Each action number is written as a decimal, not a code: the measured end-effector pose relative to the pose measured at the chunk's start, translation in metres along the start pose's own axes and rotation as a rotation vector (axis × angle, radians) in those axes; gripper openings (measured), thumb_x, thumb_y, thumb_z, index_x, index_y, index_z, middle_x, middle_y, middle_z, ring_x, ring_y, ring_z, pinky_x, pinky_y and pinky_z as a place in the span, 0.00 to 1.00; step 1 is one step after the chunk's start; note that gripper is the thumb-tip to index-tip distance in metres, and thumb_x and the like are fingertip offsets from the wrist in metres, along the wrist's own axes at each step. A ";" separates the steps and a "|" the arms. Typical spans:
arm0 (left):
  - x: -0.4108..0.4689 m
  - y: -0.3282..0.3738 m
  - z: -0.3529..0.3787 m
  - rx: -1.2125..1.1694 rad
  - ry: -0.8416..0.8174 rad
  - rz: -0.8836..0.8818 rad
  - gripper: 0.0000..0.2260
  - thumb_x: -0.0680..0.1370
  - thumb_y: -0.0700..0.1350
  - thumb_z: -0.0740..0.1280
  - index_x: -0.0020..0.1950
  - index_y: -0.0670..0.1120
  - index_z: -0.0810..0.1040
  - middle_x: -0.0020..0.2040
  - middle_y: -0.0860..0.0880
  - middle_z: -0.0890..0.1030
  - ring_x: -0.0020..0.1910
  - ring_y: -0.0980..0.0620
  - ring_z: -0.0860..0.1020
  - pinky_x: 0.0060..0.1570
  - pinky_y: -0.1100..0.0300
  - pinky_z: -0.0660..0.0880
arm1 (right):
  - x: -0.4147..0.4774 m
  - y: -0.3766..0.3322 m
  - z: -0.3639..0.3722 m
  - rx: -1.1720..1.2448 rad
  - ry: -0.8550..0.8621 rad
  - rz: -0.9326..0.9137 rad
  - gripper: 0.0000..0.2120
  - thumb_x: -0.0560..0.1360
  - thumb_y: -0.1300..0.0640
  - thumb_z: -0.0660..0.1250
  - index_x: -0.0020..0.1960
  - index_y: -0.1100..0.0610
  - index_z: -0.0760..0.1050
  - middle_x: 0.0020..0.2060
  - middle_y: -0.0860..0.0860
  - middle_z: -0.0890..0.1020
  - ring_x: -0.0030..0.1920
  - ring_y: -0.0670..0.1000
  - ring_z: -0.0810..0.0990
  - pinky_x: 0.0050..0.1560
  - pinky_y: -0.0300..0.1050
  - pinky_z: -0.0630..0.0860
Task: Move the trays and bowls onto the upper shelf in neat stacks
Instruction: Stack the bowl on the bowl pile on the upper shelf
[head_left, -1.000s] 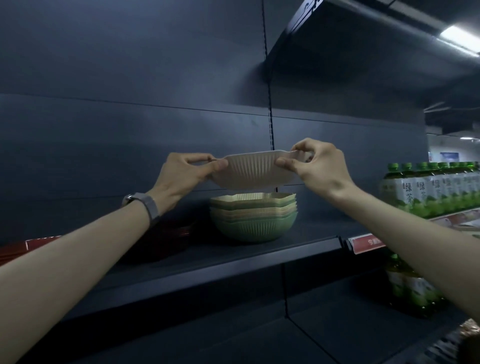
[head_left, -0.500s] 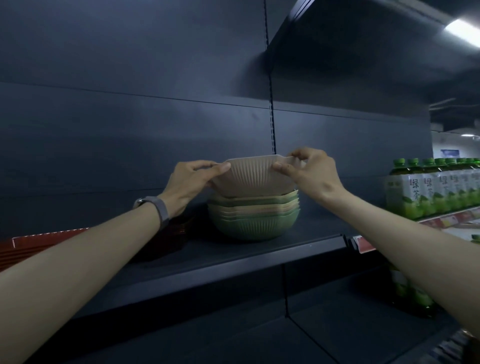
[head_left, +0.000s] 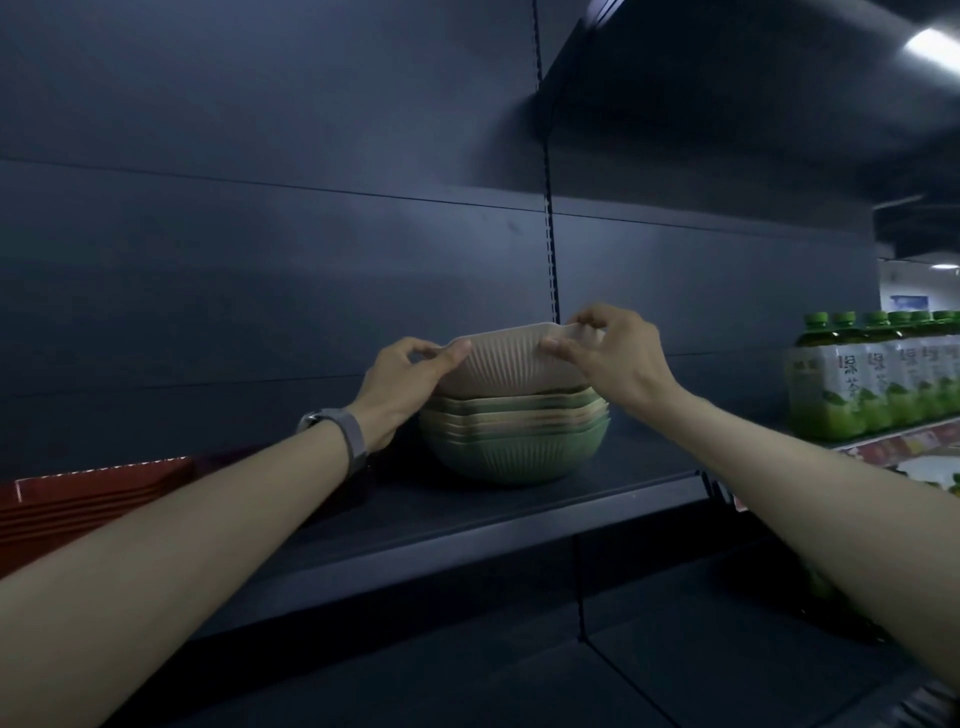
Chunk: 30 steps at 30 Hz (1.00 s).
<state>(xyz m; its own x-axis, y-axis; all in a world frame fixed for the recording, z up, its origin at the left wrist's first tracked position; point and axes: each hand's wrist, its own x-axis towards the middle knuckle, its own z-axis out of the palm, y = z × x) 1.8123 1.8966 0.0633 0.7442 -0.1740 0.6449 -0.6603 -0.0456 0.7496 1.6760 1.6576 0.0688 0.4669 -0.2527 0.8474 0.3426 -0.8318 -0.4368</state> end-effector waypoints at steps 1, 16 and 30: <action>0.000 -0.001 0.001 0.016 0.002 0.011 0.31 0.56 0.77 0.78 0.47 0.57 0.86 0.53 0.50 0.88 0.57 0.45 0.85 0.63 0.39 0.80 | 0.000 0.000 0.000 -0.007 0.004 -0.006 0.25 0.73 0.37 0.76 0.60 0.54 0.82 0.55 0.51 0.84 0.57 0.53 0.80 0.54 0.47 0.75; -0.020 -0.008 0.002 0.360 -0.042 0.161 0.08 0.74 0.58 0.78 0.47 0.55 0.86 0.47 0.54 0.87 0.51 0.53 0.84 0.52 0.58 0.79 | -0.021 0.028 0.014 0.001 -0.099 0.070 0.21 0.74 0.36 0.75 0.53 0.53 0.83 0.51 0.50 0.84 0.56 0.55 0.81 0.56 0.50 0.78; -0.046 0.002 0.022 0.358 0.024 0.027 0.22 0.67 0.60 0.83 0.56 0.51 0.85 0.52 0.53 0.86 0.54 0.55 0.82 0.47 0.70 0.72 | -0.037 0.028 0.021 0.032 -0.154 0.207 0.24 0.74 0.38 0.76 0.63 0.48 0.78 0.56 0.54 0.82 0.53 0.54 0.80 0.34 0.36 0.72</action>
<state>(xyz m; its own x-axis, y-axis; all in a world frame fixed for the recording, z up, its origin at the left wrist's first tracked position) 1.7751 1.8831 0.0320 0.7254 -0.1570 0.6702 -0.6701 -0.3835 0.6356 1.6855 1.6541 0.0192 0.6480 -0.3357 0.6837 0.2513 -0.7531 -0.6080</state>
